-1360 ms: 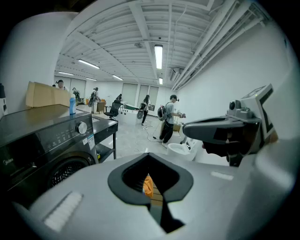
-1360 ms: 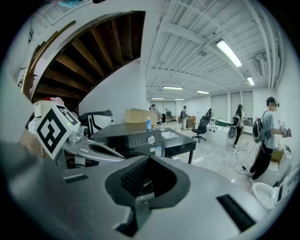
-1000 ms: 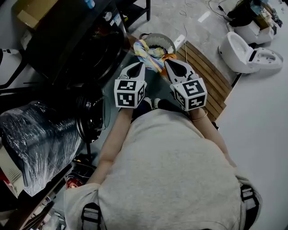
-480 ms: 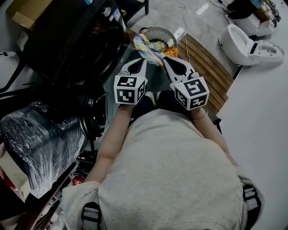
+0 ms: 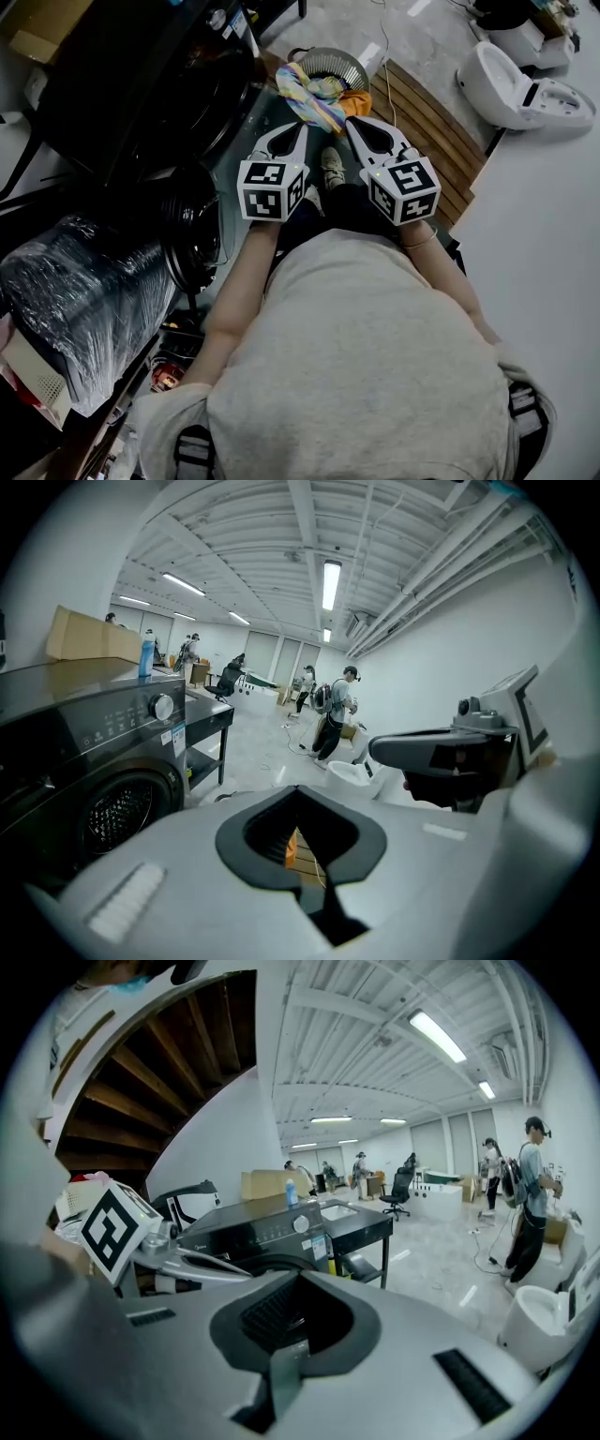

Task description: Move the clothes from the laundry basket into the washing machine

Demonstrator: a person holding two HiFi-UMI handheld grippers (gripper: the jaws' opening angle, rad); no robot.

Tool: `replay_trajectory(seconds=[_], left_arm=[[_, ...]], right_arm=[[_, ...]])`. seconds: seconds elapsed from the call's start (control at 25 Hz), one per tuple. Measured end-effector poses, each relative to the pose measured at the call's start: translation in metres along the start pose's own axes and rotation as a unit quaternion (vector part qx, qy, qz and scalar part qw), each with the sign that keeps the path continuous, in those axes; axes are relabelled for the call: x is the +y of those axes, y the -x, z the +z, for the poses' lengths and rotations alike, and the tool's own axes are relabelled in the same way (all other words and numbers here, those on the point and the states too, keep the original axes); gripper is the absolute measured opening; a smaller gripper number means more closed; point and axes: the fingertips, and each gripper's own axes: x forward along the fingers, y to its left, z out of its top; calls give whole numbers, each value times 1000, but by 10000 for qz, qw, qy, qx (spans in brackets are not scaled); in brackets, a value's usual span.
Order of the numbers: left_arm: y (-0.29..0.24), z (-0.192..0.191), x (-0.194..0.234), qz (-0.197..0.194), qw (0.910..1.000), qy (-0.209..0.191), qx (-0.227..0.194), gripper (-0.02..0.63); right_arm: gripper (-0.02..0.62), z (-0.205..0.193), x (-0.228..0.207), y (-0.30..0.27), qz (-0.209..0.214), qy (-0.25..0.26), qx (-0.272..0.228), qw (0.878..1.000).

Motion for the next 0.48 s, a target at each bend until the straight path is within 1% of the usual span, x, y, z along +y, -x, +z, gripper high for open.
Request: replay_trajectory(seconds=[0.12, 0.32, 0.4, 0.48], left_arm=[[-17, 3, 10, 116, 9997, 199, 32, 9], [-54, 19, 29, 338, 9980, 516, 113, 9], [-69, 28, 34, 397, 9976, 559, 103, 8], [-81, 35, 39, 492, 9974, 515, 107, 9]], right_arm=[[8, 4, -20, -16, 96, -19, 99, 9999], [8, 17, -55, -48, 410, 93, 285, 9987], [8, 23, -71, -60, 509, 96, 331, 9981], [8, 26, -83, -70, 637, 134, 404, 9971]])
